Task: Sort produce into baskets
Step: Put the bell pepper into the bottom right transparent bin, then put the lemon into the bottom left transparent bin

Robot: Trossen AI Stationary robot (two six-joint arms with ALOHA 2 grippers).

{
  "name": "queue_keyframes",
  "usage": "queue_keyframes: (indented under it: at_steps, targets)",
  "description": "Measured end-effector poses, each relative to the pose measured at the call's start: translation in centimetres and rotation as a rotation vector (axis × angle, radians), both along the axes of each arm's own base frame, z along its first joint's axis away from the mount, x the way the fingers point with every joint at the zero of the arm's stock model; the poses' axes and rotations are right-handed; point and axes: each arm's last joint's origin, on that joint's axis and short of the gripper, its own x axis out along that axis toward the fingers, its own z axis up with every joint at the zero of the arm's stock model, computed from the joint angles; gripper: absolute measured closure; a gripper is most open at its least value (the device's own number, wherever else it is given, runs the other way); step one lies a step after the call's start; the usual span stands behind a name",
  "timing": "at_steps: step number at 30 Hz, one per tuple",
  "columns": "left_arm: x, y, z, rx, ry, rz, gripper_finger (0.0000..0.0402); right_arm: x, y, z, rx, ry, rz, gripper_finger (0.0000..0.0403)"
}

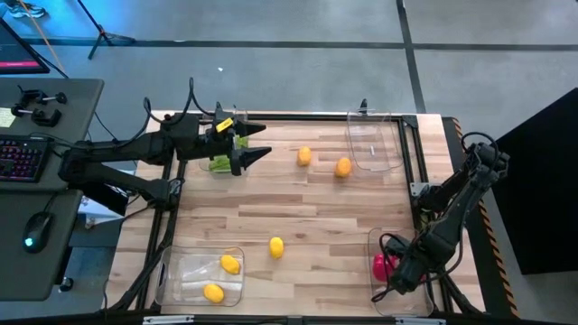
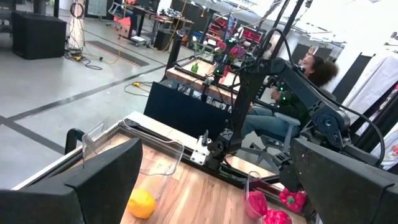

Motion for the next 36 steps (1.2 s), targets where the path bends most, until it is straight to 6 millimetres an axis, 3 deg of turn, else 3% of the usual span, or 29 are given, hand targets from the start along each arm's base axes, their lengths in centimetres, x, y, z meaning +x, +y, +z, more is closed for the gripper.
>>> queue_keyframes:
  at_steps: [9,17,19,23,27,36]
  targets:
    - [0.0,0.0,0.0,0.008,0.002,0.0,0.0007,0.3,-0.2,0.0,0.017,-0.003,0.014,0.0142]
    - [0.0,0.0,0.0,0.026,0.007,-0.001,0.0007,0.7,-0.4,0.0,0.022,0.008,-0.016,0.0022]
    - [0.0,0.0,0.0,0.026,0.007,-0.001,0.0007,0.7,-0.4,0.1,0.055,0.03,0.008,0.001]
    - [0.0,0.0,0.0,0.027,0.007,-0.001,0.0007,0.6,-0.4,0.5,0.15,0.086,0.088,0.0027]
    - [0.0,0.2,0.0,0.027,0.007,0.006,0.0007,0.3,-0.8,2.5,0.186,0.054,0.101,0.0033]
    - [-0.1,0.8,0.0,0.017,0.002,0.032,0.0007,-0.1,-3.3,6.4,0.069,-0.219,-0.08,0.0033]
